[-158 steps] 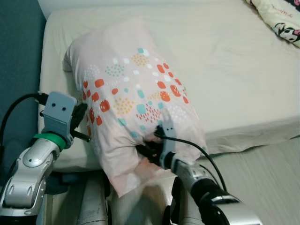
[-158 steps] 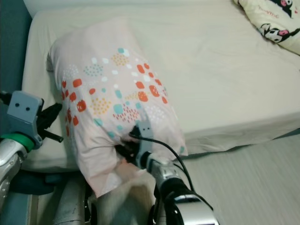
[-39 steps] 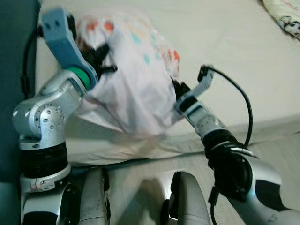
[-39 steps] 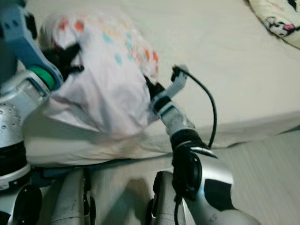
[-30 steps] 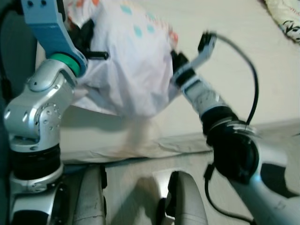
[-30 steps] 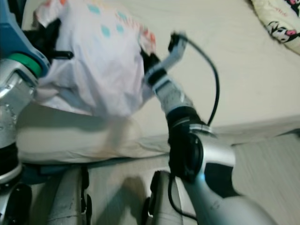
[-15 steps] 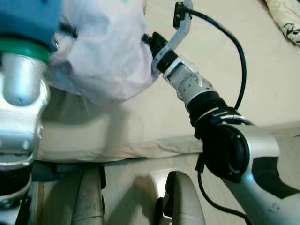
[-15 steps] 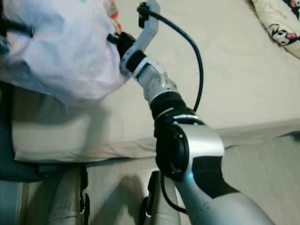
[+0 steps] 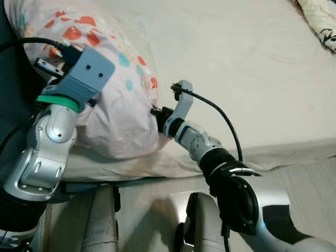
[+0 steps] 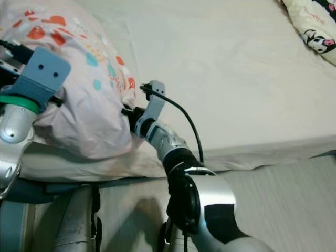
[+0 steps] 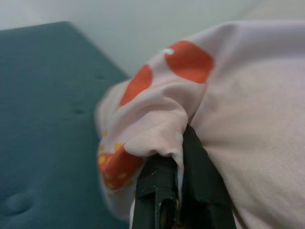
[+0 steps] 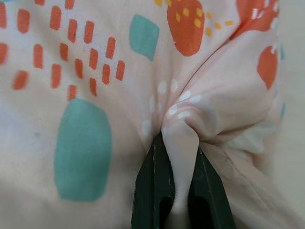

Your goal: Clean up the room

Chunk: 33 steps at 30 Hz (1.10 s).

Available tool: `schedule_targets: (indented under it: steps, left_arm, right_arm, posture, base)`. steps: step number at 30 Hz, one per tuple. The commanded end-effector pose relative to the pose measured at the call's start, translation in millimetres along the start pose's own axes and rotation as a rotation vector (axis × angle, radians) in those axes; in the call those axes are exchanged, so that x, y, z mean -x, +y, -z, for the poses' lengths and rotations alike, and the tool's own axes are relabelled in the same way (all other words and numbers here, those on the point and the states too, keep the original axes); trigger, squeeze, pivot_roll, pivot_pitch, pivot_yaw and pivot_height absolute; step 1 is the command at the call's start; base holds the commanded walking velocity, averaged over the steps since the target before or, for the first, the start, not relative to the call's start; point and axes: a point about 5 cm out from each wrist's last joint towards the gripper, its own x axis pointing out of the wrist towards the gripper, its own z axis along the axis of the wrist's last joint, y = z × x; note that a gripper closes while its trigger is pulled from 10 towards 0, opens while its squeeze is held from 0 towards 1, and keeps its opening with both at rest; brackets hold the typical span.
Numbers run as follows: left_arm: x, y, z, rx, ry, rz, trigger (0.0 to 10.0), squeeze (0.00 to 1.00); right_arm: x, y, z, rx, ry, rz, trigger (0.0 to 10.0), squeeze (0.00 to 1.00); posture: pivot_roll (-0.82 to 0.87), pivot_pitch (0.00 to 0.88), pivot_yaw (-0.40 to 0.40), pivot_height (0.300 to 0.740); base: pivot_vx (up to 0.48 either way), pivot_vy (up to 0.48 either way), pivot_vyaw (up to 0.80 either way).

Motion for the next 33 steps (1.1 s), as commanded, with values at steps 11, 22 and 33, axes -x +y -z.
schedule_targets:
  steps: [11,22,33]
  left_arm:
    - [59.6,4.5,86.1,-0.029,0.400,0.008,0.0,0.00]
    - [39.7,10.2,63.7,-0.003,0.193,-0.271,0.0,0.00]
    - [26.2,20.3,30.7,-0.004,-0.028,-0.385,0.0,0.00]
  right_arm:
    - [11.2,3.3,46.3,0.119,0.274,-0.245,0.0,0.00]
    - [11.0,12.3,20.6,0.165,0.156,-0.415,10.0,0.00]
    - [30.6,0.2,29.7,0.313,0.201,-0.544,10.0,0.00]
  posture:
    - [0.25,0.245,-0.050,0.584]
    - [0.22,0.210,-0.061,0.584]
    - [0.20,0.194,-0.061,0.584]
  base:
    - [0.000,0.000,0.00]
    - [0.000,0.000,0.00]
    - [0.000,0.000,0.00]
